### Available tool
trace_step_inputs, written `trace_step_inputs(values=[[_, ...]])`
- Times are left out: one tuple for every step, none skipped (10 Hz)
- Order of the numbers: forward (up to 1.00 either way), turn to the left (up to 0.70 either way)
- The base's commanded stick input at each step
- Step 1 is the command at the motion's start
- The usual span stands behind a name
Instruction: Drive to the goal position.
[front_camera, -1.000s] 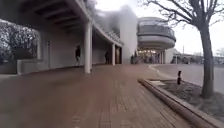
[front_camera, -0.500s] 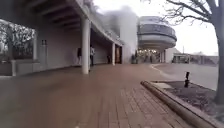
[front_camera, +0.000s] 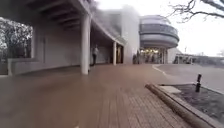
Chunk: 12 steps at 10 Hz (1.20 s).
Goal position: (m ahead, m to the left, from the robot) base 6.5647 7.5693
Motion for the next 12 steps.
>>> trace_step_inputs(values=[[0.70, 0.00], [0.70, 0.00], [0.70, 0.00], [0.70, 0.00], [0.70, 0.00], [0.70, 0.00], [0.70, 0.00], [0.70, 0.00], [0.70, 0.00], [0.70, 0.00], [0.70, 0.00], [0.70, 0.00]])
